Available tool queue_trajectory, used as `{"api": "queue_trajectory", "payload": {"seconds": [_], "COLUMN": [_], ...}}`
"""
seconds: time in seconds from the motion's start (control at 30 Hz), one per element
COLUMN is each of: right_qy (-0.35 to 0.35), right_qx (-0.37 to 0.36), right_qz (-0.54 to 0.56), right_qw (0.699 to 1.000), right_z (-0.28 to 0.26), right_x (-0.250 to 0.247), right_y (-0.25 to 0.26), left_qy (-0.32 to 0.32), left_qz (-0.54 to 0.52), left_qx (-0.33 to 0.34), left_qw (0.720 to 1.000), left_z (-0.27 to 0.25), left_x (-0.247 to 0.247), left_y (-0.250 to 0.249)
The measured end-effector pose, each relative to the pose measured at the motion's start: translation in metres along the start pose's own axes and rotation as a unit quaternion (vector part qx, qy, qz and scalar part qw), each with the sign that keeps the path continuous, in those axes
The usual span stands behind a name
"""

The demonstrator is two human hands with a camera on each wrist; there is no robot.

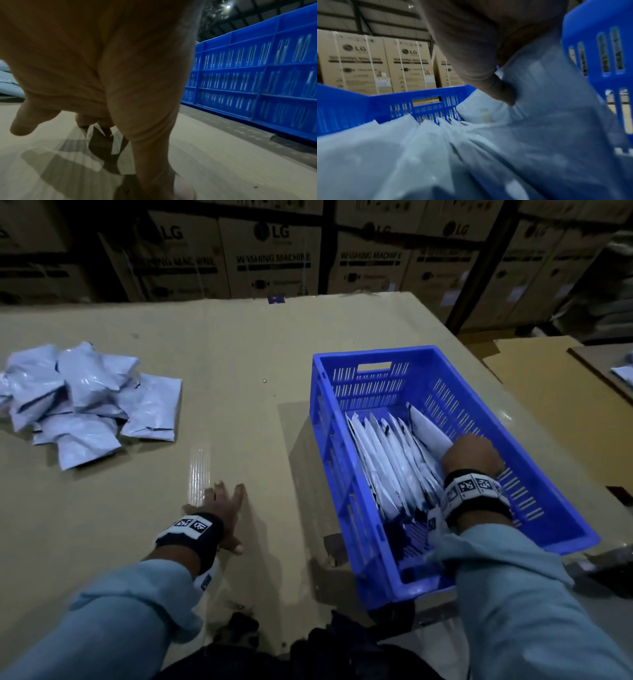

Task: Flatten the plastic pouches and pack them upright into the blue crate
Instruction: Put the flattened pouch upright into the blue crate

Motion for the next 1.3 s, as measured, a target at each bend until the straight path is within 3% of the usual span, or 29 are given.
{"api": "queue_trajectory", "payload": {"seconds": [0.2, 0.33, 0.4, 0.5, 0.67, 1.0, 1.1, 1.3], "right_qy": [0.188, 0.237, 0.245, 0.223, 0.196, 0.156, 0.122, 0.042], "right_qx": [-0.092, -0.124, -0.1, -0.05, -0.114, -0.095, -0.1, -0.187], "right_qz": [-0.103, -0.122, -0.097, -0.028, -0.079, -0.034, -0.025, 0.027], "right_qw": [0.972, 0.956, 0.96, 0.973, 0.971, 0.983, 0.987, 0.981], "right_z": [0.014, 0.02, 0.023, 0.023, 0.018, 0.003, 0.002, -0.011], "right_x": [0.027, 0.035, 0.035, 0.035, 0.029, 0.019, 0.015, -0.002], "right_y": [0.001, 0.001, 0.004, 0.008, 0.009, 0.015, 0.017, 0.034], "left_qy": [0.002, -0.002, -0.004, -0.001, -0.005, -0.012, -0.039, -0.085], "left_qz": [0.003, 0.0, 0.001, 0.005, 0.026, -0.026, -0.043, -0.108], "left_qx": [0.008, 0.002, 0.003, -0.001, -0.011, 0.013, 0.029, 0.035], "left_qw": [1.0, 1.0, 1.0, 1.0, 1.0, 1.0, 0.998, 0.99], "left_z": [-0.003, -0.011, -0.013, -0.016, -0.013, -0.001, 0.004, 0.003], "left_x": [0.006, 0.003, 0.003, 0.001, -0.002, 0.008, 0.016, 0.04], "left_y": [0.008, 0.008, 0.007, 0.007, -0.001, 0.005, 0.011, 0.034]}}
Point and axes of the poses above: each hand's wrist, its own z-axis towards the middle knuckle, its own x-axis out of the palm, y = z × x, the point moved 1 cm from there along z, towards the middle knuckle, and after that the axes turned 1 degree about y, right-handed, at the moved point
